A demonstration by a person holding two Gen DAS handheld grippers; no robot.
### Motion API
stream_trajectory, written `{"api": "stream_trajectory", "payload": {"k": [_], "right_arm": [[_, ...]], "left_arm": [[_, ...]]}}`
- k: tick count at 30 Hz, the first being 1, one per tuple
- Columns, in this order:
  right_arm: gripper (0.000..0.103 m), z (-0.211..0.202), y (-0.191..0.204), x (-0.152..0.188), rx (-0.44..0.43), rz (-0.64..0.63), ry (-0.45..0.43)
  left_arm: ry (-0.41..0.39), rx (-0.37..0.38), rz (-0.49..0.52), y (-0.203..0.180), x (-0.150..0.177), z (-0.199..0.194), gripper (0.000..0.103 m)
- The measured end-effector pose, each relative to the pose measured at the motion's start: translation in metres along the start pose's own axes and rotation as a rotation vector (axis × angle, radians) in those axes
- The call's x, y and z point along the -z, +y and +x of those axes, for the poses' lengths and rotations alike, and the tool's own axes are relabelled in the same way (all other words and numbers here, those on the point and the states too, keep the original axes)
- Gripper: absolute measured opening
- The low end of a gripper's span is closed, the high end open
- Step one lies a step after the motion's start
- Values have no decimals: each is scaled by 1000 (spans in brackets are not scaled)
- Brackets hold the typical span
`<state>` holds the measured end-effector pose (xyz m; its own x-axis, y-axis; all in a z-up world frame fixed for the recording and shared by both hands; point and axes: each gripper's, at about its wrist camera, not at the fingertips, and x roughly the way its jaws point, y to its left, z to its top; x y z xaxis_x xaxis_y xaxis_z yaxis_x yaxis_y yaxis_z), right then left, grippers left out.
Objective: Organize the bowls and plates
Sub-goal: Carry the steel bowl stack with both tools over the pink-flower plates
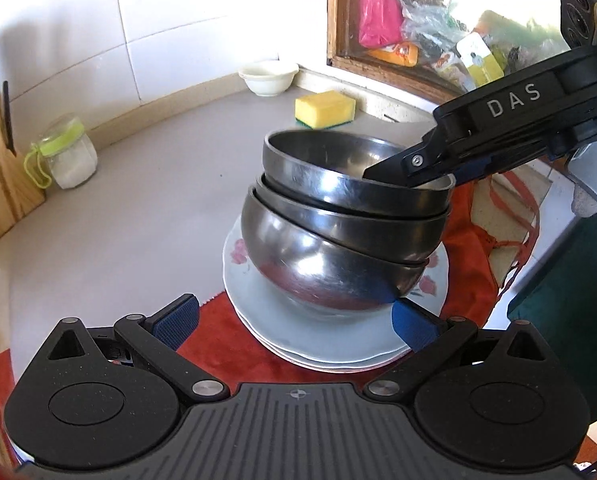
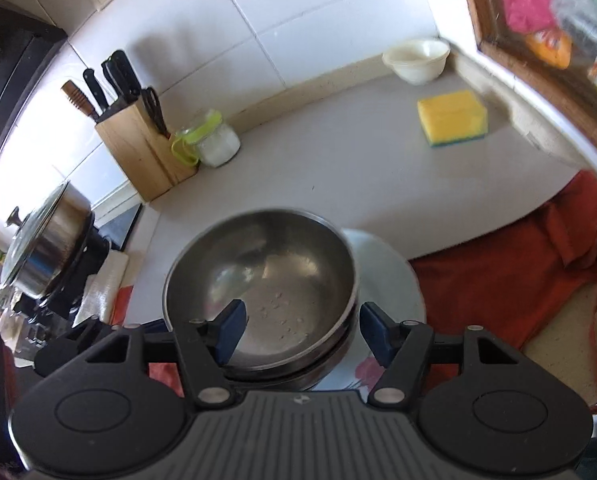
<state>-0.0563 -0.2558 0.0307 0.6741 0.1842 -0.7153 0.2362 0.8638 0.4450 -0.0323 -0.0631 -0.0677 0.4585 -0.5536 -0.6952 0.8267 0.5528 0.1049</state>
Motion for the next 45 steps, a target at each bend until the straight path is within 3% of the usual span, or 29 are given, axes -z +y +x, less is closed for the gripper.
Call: {"api": "stream_trajectory", "payload": {"k": [8,13,16,20,23,27,35,40,43,45], "right_arm": [[65,16,31,2,69,-135,5],[64,20,50,1,114,-237,30],[63,18,58,0,201,-318,26],[63,13,54,-6,264,-344,28],[63,13,52,-6,281,-346,27],[63,14,48,-4,229,-304,28],[63,23,64,-4,187,-340,21],[64,24,55,-8,143,-277,19],[64,19,47,-9,86,-220,31],[64,13,50,-7,117,-248,14]], "left_arm": [[44,-4,5,12,10,19,100],[55,69,-18,13,4,32,87],[25,19,32,-1,-2,37,90],[18,103,-16,-5,-12,48,90],[17,95,24,-10,-14,49,91],[27,44,67,-4,-7,40,95],[33,-36,60,14,5,20,97],[8,-5,68,21,7,22,96],[13,60,56,15,2,26,81],[26,53,46,8,-3,31,82]]}}
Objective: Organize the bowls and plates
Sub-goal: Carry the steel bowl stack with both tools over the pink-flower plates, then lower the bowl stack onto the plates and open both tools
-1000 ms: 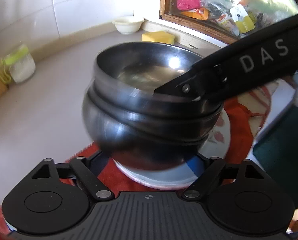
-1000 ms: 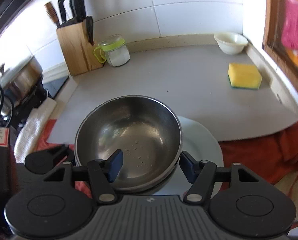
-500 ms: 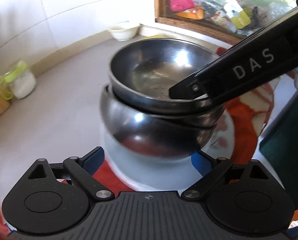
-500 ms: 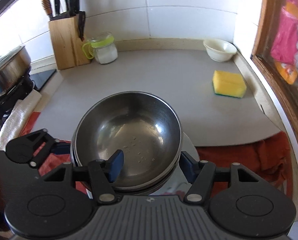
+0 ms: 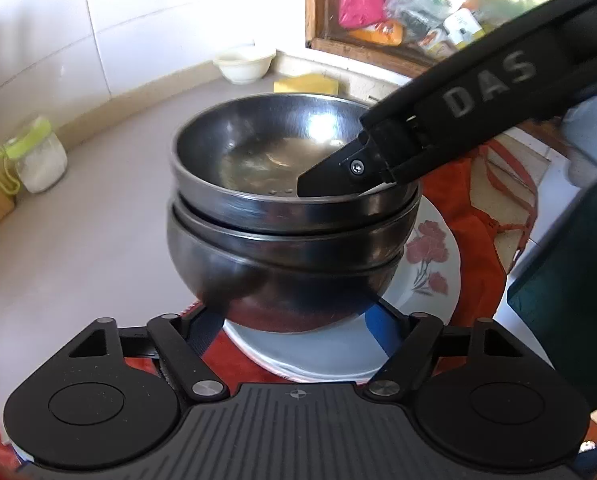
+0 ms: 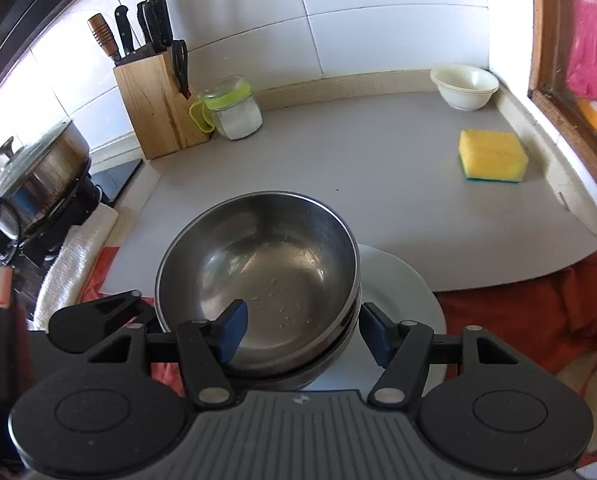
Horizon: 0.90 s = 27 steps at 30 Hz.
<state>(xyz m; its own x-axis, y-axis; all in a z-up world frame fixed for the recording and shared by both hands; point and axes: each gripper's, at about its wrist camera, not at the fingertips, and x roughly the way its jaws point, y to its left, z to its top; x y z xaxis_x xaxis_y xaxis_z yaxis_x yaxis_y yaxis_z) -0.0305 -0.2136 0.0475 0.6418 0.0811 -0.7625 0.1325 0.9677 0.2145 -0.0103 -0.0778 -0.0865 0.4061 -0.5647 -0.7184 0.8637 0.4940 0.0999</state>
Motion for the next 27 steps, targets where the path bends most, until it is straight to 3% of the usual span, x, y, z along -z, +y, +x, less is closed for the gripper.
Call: {"api": "stream_trajectory", "payload": {"k": [3,7,11,14,21,27], "right_arm": [[64,-7,-6,-3,35,11,-10],[64,-15,-27,-10,60,57,-18],[64,-16,-25,-6,39,46,-30],[64,-11,-22,-2,10,35,-6],[63,-4,-25,5,1,52,15],[63,-25,-26,14,10,77,-37]], "left_arm": [[-14,23,-23,0,-8,12,82],[-30,157,-122,0,-22,25,81],[-32,100,16,-13,-18,24,86],[-34,66,47,-9,-14,14,90],[-33,37,7,7,-2,2,94],[-26,31,-7,5,2,-6,95]]}}
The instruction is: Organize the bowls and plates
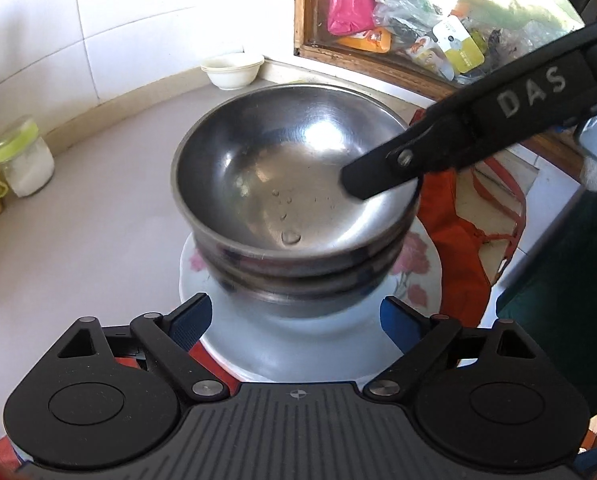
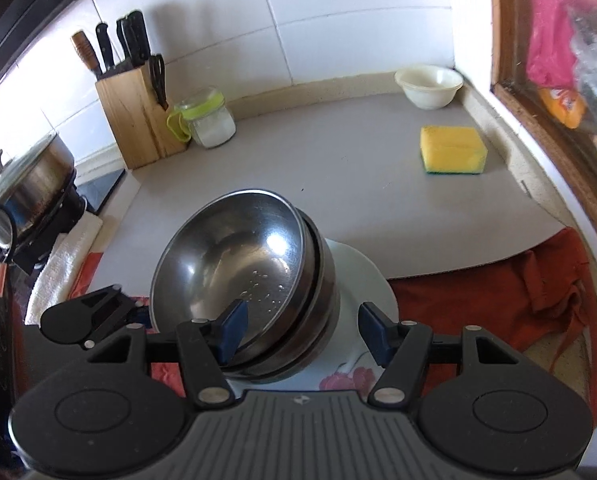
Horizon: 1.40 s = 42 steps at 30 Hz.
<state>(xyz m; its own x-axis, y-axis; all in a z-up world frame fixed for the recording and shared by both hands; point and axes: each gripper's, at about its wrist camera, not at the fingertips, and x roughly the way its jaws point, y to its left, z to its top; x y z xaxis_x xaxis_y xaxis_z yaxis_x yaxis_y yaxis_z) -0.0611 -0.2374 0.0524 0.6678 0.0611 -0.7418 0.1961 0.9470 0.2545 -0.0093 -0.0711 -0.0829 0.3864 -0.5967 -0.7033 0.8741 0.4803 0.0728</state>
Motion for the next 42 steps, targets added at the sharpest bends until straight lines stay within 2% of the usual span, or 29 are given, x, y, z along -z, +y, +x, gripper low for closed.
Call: {"api": "stream_trajectory", "payload": {"k": [5,10,15,19,25,28,33,42], "right_arm": [[63,-28,7,12,4,6,-78],[64,-50,23,28,67,-9,-133],[64,-52,37,60,99,-17,-124],[64,-44,37,74,120,37,-103],[64,-39,36,87,145,87,-96],[64,-37,35,92,151,103,-90],[65,-35,36,98,159,114,-79],[65,-33,38,104,169,121,-66]], "left_arm": [[-26,-29,-83,10,9,-22,99],[-44,-88,-177,20,9,-39,100],[-47,-130,-248,27,15,-50,103],[-16,-157,-288,28,19,-53,103],[14,-217,-253,15,24,-57,103],[4,-249,-230,5,27,-59,103],[11,-233,-254,2,31,-61,103],[41,-294,-241,-7,34,-61,103]]}}
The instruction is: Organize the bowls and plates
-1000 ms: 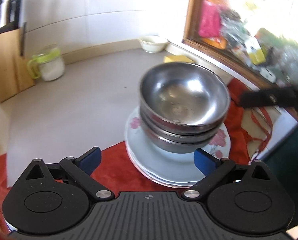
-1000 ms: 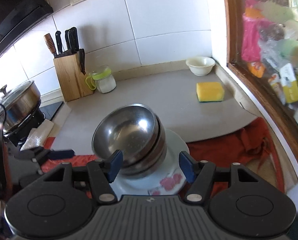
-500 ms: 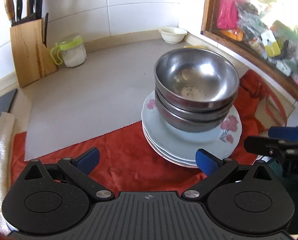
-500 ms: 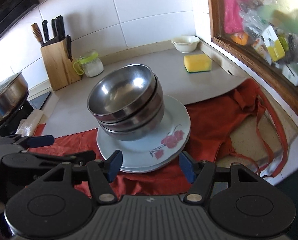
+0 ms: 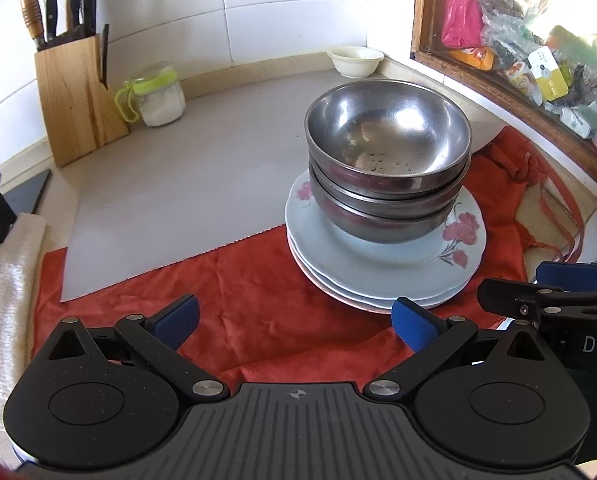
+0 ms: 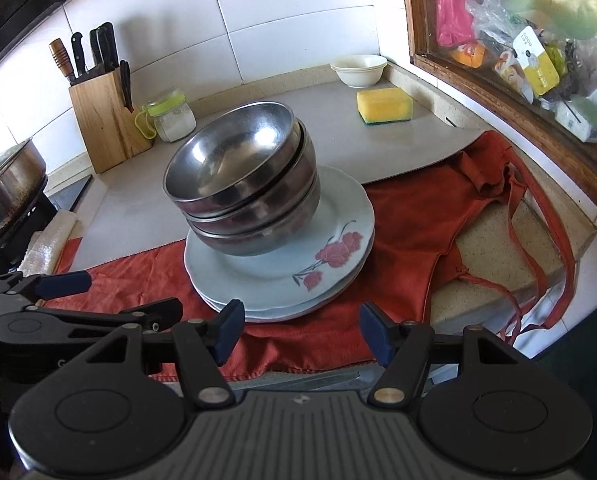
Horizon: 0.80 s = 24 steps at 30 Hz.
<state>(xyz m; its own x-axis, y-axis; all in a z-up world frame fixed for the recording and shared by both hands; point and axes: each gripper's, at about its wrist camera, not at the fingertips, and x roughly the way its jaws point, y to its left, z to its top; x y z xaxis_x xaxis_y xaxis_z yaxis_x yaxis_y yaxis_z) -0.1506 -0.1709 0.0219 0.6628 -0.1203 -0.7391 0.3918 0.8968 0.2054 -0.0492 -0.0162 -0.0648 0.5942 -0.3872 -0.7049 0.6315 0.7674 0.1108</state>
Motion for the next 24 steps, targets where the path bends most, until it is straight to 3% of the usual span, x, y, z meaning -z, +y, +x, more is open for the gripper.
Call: {"api": "stream_trajectory", "payload": {"k": [24], "right_arm": [[65,-6,12,6,-8,-22,-4]], "left_arm": [[11,-16,-38,12,11,-12,103]]}}
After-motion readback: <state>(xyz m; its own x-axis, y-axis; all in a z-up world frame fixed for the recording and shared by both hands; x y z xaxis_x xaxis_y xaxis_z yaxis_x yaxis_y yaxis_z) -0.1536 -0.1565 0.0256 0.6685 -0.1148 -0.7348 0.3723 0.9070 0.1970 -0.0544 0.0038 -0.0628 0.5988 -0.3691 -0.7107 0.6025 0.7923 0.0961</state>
